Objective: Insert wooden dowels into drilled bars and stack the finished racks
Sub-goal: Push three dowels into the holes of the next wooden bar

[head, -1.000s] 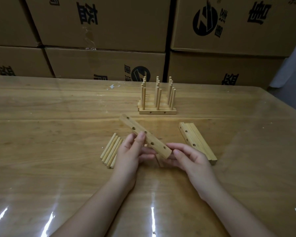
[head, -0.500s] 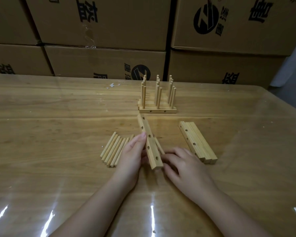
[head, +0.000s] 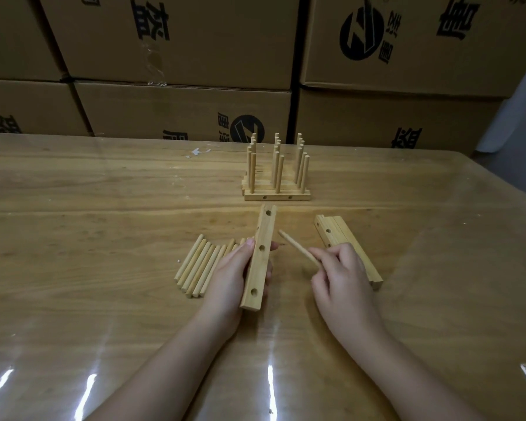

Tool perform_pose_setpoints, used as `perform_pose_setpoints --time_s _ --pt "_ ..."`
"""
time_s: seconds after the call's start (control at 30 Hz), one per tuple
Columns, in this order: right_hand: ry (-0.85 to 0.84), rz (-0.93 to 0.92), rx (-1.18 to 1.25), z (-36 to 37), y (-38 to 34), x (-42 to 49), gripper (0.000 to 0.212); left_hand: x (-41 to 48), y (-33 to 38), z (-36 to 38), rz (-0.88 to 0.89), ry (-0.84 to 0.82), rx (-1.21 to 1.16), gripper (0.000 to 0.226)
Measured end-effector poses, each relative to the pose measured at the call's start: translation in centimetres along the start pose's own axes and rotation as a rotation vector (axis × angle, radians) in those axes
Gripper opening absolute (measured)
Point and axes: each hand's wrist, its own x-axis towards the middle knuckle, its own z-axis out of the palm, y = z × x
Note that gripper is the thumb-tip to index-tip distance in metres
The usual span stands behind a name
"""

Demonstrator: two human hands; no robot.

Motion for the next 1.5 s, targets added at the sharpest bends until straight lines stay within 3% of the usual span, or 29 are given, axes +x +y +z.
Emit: perform_pose_setpoints --time_s 0.2,0.4,0.5,0.7,0.87,1.2,1.5 --pt "0.072 0.045 0.292 0.3 -0.1 0.1 0.019 -0.1 0.1 0.1 -0.02 -0.033 0.027 0.041" --pt "0.033 0.097 0.447 0.6 0.7 0.3 0.01 -0.1 0.1 0.1 -0.008 -0.053 0.024 0.041" --pt "0.038 0.083 0.531 0.5 0.6 0.4 0.019 -0.2 0.1 0.1 0.003 -0.073 0.072 0.039" --pt "0.028 0.044 0.523 0.5 0.7 0.3 0.017 -0.6 0.1 0.1 0.008 -0.173 0.153 0.04" --pt "0.056 0.079 0.528 0.6 1.1 0.4 0.022 -0.6 0.1 0.1 0.054 -0.146 0.225 0.037" --pt "0.11 0.078 0.51 0.2 1.2 0.4 0.03 -0.8 0.1 0.5 0.09 -0.149 0.352 0.056" --pt "0.199 -0.011 0.253 -0.2 1.5 0.5 0.03 -1.3 -0.2 1.1 0.217 -0.128 0.523 0.033"
